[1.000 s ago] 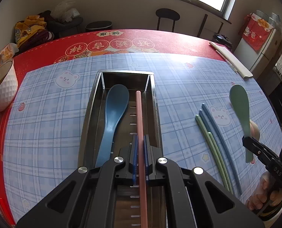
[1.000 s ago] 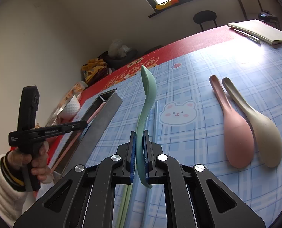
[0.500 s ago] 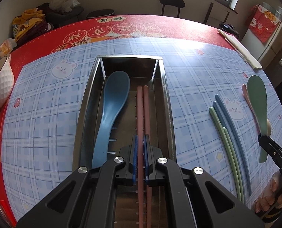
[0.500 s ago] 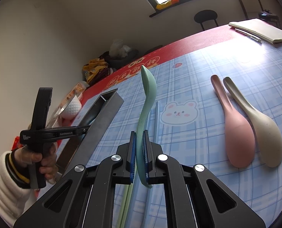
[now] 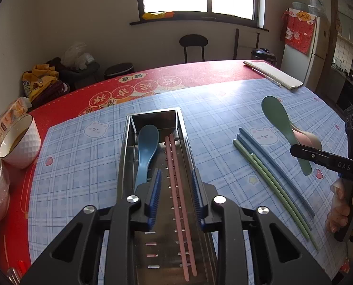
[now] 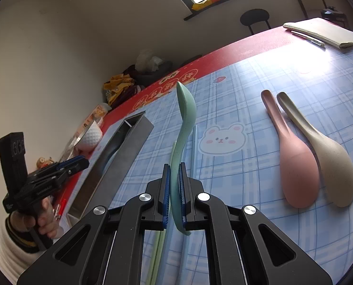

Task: Organize utensils
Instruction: 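Lower the pink chopstick into the steel tray with the left tool and open, then carry the green spoon into the steel tray with the right tool and open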

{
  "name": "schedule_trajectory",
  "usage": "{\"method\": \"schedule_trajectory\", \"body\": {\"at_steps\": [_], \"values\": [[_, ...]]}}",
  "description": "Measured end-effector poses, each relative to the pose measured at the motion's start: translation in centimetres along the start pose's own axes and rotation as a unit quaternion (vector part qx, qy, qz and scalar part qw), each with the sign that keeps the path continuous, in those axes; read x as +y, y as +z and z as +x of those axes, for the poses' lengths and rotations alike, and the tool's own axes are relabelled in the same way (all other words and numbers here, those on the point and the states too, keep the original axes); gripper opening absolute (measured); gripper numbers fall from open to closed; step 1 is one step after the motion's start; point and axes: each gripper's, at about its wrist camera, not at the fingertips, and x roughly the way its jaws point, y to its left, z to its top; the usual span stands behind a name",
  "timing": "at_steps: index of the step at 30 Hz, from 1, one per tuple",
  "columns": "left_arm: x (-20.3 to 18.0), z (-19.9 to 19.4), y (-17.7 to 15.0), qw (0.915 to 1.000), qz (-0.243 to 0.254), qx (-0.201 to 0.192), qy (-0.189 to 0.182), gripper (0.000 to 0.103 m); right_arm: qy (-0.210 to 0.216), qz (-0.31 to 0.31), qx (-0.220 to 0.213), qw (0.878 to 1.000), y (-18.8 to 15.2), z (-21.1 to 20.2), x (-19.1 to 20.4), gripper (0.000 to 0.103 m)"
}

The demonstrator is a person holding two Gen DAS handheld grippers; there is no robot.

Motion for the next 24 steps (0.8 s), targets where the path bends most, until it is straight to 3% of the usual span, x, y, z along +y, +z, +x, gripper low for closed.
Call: {"method": "schedule_trajectory", "body": {"at_steps": [5,10,18,24], "values": [[1.7,-2.9,-3.5,0.9980,-0.021,-0.056,0.018,0.053,-0.004,0.008,0.001,1.000,0.1,0.1,-0.3,0.007],[2.9,-4.3,-6.0,0.9952,-0.017,-0.093,0.024,0.091,-0.016,0.019,0.004,1.000,0.2,0.3,-0.5,0.007],[4.1,-5.3,-7.2,0.9896,-0.025,-0.142,0.006,0.097,-0.070,0.016,0.017,0.997,0.8,0.7,1.0,0.007],[5.6,-6.1,-7.8,0.9837,-0.066,-0.167,-0.005,0.097,-0.062,0.035,0.016,0.997,2.0,0.6,3.3,0.007]]}}
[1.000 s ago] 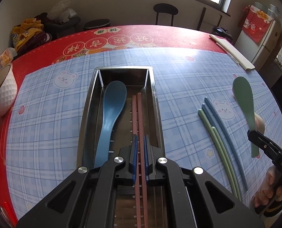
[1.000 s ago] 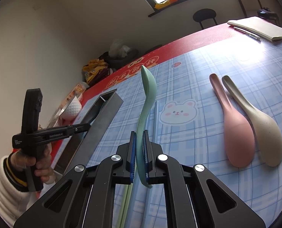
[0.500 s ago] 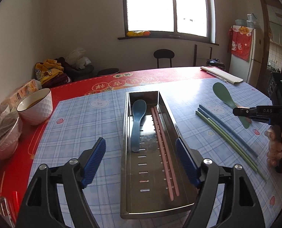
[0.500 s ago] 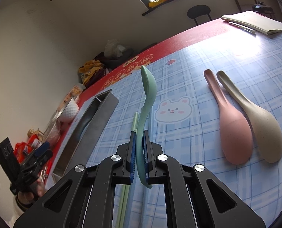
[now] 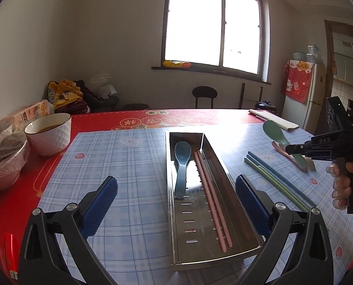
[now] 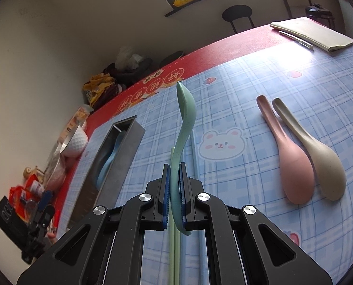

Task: Organize utensils
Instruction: 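Carry the green spoon into the steel tray with the right tool and open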

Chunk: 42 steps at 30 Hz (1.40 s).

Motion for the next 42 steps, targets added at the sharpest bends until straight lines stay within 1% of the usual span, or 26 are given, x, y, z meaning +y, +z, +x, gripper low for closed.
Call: {"method": "schedule_trajectory", "body": {"at_steps": [3,5,9,11,14,17,19,21,25,30,36,42], "values": [[1.0,-0.4,0.0,0.9995,-0.025,-0.010,-0.015,0.097,0.023,0.029,0.000,0.999,0.0,0.5,1.6,0.007],[1.7,-0.5,0.0,0.9988,-0.043,-0.014,-0.018,0.097,0.042,0.045,-0.002,0.998,-0.1,1.2,3.1,0.007],[2.7,-0.8,-0.1,0.9975,-0.067,-0.021,-0.009,0.097,0.078,0.050,0.008,0.996,-0.2,3.2,7.3,0.007],[3.0,-0.9,0.0,0.9968,-0.075,-0.025,-0.003,0.097,0.091,0.056,0.022,0.994,0.0,4.7,9.2,0.007],[3.7,-0.9,-0.1,0.9953,-0.094,-0.024,-0.002,0.097,0.085,0.075,0.050,0.992,0.3,7.4,11.6,0.007],[4.3,-0.9,-0.2,0.9936,-0.111,-0.023,0.001,0.097,0.083,0.096,0.067,0.990,0.5,9.8,13.2,0.007],[4.6,-0.9,-0.1,0.9929,-0.116,-0.023,0.002,0.097,0.076,0.114,0.078,0.988,0.4,11.1,13.7,0.007],[4.7,-0.8,-0.1,0.9927,-0.119,-0.019,0.002,0.097,0.061,0.128,0.088,0.986,0.2,12.2,13.8,0.007],[4.8,-0.6,-0.2,0.9923,-0.123,-0.015,0.002,0.097,0.044,0.145,0.102,0.983,-0.5,13.7,14.0,0.007],[5.3,-0.5,-0.2,0.9904,-0.138,-0.010,0.003,0.097,0.025,0.168,0.104,0.980,-1.1,14.6,13.3,0.007],[5.4,-0.4,-0.3,0.9899,-0.142,-0.007,0.004,0.097,0.019,0.182,0.108,0.977,-1.3,15.2,13.0,0.009],[5.6,-0.2,-0.2,0.9897,-0.143,-0.005,0.003,0.097,0.028,0.184,0.114,0.976,-1.4,15.6,13.1,0.009]]}}
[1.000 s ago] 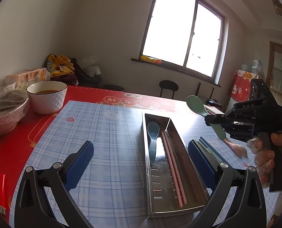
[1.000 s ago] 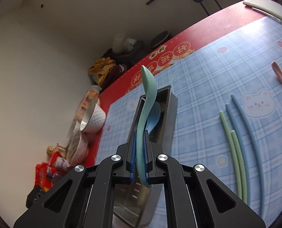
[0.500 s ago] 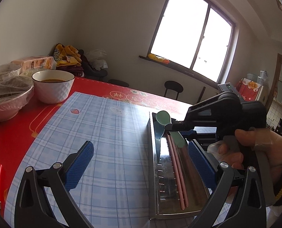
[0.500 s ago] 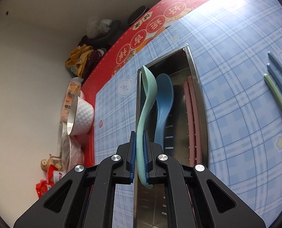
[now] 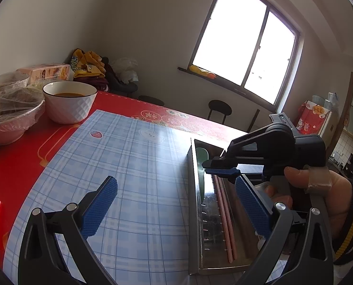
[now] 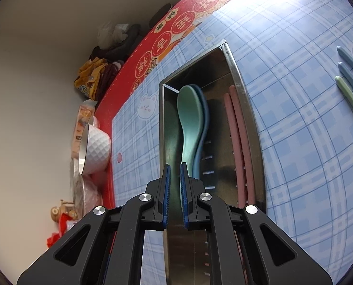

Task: Organize utensils
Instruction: 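Carry the green spoon into the steel tray with the right tool and open, then withdraw the right tool toward the pink spoon while the left tool moves over the green chopsticks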

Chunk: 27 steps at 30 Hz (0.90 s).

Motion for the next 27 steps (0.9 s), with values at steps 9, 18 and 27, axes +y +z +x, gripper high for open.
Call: {"method": "schedule_trajectory", "body": {"at_steps": [9,18,27], "values": [[0.1,0.1,0.0,1.0000,0.000,0.000,-0.003,0.097,0.005,-0.075,-0.038,0.996,0.3,-2.8,0.6,0.012],[0.0,0.2,0.0,1.0000,0.001,0.002,-0.003,0.097,-0.054,-0.224,-0.141,0.963,0.4,-9.6,-1.2,0.036],[-0.3,0.4,-0.1,0.9999,0.007,0.007,0.010,0.097,-0.138,-0.351,-0.212,0.902,-1.3,-15.7,-5.8,0.045]]}}
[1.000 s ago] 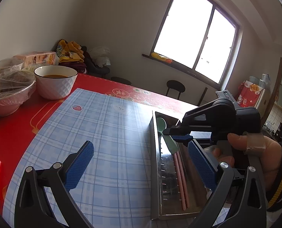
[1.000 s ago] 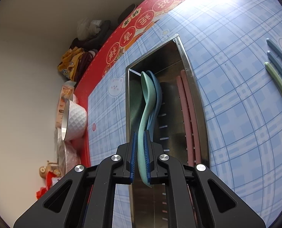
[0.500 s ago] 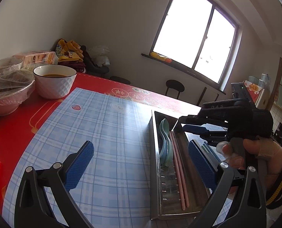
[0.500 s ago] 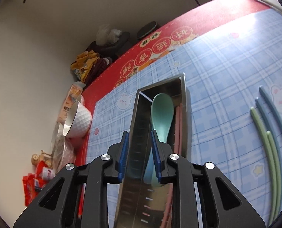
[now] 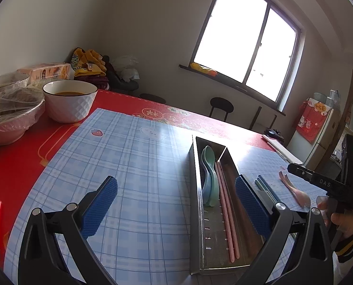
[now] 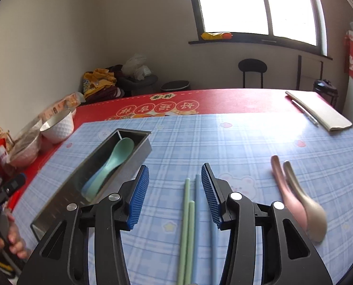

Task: Organize utensils
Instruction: 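Withdraw the right tool toward the pink spoon while the left tool moves over the green chopsticks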

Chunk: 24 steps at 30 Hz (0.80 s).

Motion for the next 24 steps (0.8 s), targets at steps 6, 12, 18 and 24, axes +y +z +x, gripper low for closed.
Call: {"method": "schedule_trajectory", "body": {"at_steps": [6,12,18,24], "values": [[-1.8,0.0,-0.1,0.9987,0.039,0.001,0.031,0.097,-0.028,-0.007,-0.012,1.000,-1.4,-2.4,-4.5,0.045],[-5.6,-1.7,0.8,0.9975,0.060,-0.011,0.035,0.097,-0.043,-0.006,-0.018,0.999,-2.2,-3.2,-7.8,0.045],[-13.6,-2.2,0.9,0.9921,0.124,-0.006,0.018,0.097,-0.041,0.008,-0.024,0.999,-2.6,-3.5,-9.7,0.048],[-20.1,1.3,-1.6,0.9865,0.154,0.053,-0.019,0.094,-0.033,0.034,-0.023,0.999,-2.8,-3.0,-10.7,0.051]]}}
